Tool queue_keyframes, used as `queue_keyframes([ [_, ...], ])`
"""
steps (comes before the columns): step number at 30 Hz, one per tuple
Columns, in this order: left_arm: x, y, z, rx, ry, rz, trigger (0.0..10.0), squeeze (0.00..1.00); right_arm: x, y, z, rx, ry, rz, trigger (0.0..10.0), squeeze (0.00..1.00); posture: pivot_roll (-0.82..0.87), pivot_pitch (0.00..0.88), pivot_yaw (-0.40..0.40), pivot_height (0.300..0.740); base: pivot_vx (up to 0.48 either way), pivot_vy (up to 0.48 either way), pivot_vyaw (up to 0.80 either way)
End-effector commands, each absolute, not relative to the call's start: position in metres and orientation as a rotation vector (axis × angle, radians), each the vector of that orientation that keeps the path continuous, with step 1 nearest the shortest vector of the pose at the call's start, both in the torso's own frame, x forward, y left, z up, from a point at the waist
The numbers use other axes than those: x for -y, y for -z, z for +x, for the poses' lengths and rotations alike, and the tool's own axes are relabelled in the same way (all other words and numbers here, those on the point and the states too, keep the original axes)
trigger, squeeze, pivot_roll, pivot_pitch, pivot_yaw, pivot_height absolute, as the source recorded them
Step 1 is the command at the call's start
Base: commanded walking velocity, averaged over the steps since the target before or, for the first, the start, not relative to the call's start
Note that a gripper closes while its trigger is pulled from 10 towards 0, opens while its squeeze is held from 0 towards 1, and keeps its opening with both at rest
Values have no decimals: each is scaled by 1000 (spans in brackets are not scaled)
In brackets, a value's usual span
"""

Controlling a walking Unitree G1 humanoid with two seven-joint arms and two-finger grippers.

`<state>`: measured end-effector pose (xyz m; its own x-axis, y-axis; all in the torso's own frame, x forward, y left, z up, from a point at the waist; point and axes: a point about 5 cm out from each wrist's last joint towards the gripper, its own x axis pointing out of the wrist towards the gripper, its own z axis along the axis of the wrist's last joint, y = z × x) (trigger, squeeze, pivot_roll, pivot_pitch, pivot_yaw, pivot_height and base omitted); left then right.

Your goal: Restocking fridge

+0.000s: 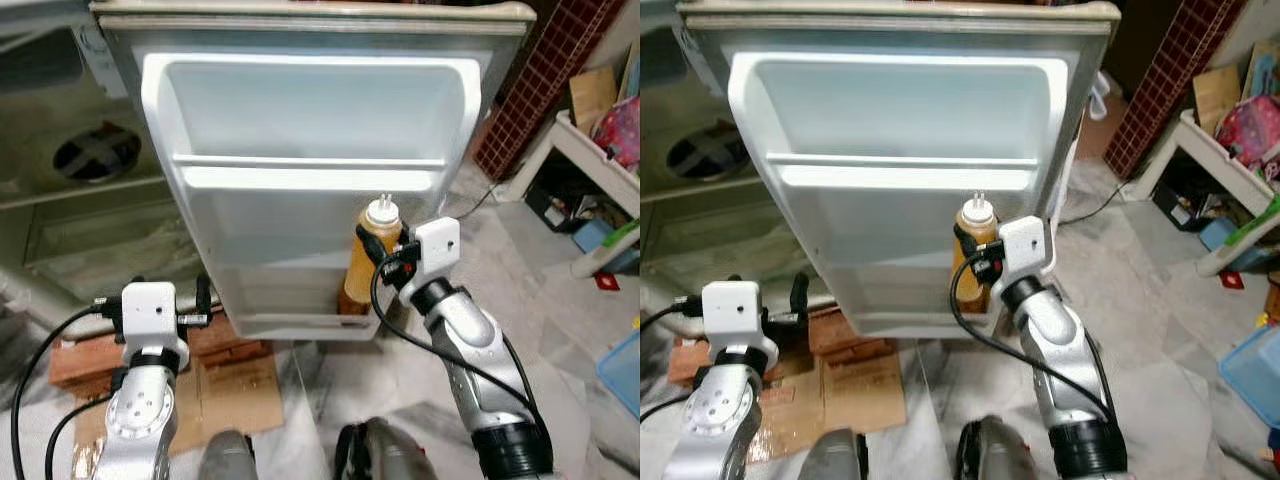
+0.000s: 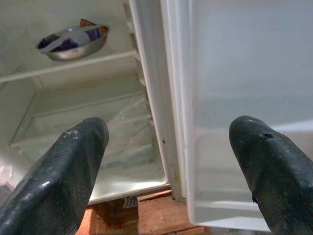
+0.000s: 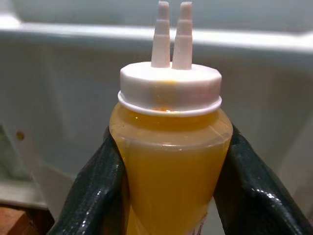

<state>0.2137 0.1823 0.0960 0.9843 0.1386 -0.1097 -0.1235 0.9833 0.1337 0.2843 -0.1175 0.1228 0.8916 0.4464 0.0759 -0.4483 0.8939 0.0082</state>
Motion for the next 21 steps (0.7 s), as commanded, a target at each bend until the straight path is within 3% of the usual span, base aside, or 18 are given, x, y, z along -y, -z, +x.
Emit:
queue_keyframes([
  [1, -184, -94, 212, -132, -146, 131, 10000, 0, 115, -126, 284, 90, -478, 32, 10000, 0, 67, 108, -44, 630, 0, 0, 0],
  [14, -185, -94, 213, -132, -152, 126, 10000, 0, 108, -127, 284, 84, -533, 32, 10000, 0, 66, 111, -47, 630, 0, 0, 0],
  [21, -194, -98, 221, -127, -212, 91, 10000, 0, 87, -126, 284, 59, -648, 66, 10000, 0, 63, 134, -45, 630, 0, 0, 0],
])
